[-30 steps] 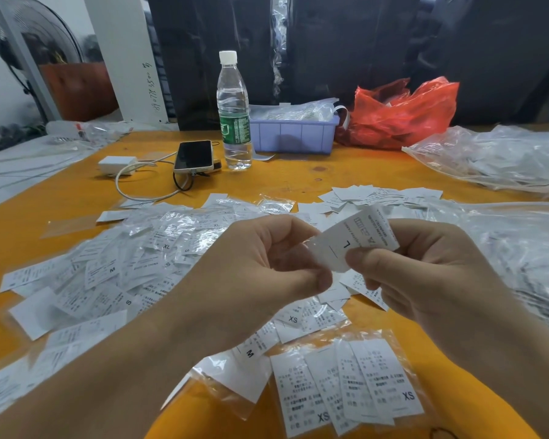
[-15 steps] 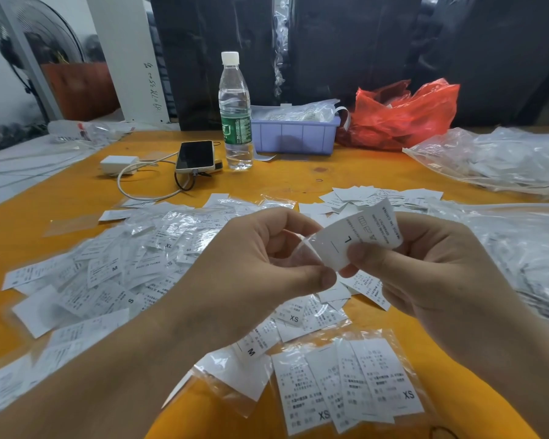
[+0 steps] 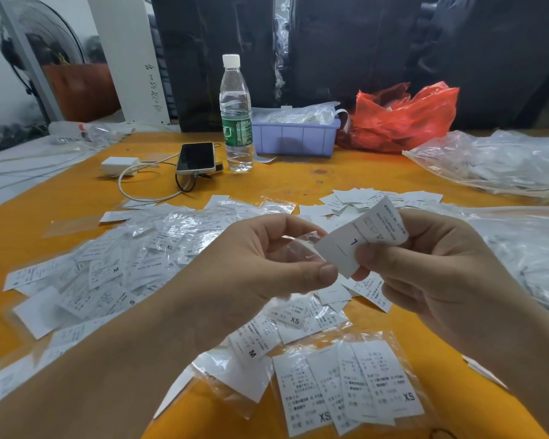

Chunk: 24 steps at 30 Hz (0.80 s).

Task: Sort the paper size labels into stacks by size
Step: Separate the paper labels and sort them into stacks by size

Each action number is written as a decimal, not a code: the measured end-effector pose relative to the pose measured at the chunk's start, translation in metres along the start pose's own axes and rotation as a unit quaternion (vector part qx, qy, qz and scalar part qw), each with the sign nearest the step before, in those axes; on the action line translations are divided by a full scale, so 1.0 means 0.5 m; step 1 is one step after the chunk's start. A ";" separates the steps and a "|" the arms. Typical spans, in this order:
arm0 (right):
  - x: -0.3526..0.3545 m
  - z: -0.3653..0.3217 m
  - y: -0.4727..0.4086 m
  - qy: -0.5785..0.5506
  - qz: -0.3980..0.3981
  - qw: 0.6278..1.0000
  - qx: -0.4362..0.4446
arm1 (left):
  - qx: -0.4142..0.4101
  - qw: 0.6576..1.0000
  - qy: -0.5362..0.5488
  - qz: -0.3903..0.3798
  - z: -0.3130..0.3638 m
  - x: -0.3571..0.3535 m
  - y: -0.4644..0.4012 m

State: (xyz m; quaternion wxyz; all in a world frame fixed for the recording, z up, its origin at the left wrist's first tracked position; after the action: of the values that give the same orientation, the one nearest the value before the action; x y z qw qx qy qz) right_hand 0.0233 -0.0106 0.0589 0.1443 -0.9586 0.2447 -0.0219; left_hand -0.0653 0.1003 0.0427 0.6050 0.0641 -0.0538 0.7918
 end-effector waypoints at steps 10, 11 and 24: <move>0.001 0.009 0.006 -0.027 0.010 0.999 -0.032 | 0.024 1.000 -0.016 -0.011 -0.012 -0.003 -0.001; 0.001 0.010 0.006 -0.023 0.009 0.999 -0.034 | 0.028 0.999 -0.022 -0.008 -0.015 -0.002 -0.001; -0.006 0.003 0.008 0.024 0.017 0.999 -0.036 | 0.024 0.997 -0.055 -0.052 -0.015 -0.016 0.000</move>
State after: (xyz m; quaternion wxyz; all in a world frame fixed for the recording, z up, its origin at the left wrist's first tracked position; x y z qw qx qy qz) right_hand 0.0190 -0.0123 0.0563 0.1045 -0.9579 0.2653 -0.0340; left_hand -0.0636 0.0938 0.0340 0.6402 0.1248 -0.0652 0.7552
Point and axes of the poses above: each hand's wrist, its own y-axis away from the middle knuckle, its own x-axis out of the back of the hand, z = x × y, the point moved 8 cm from there along -y, towards the middle knuckle, and after that the axes turned 4 degrees about -y, right-handed, at the moved point
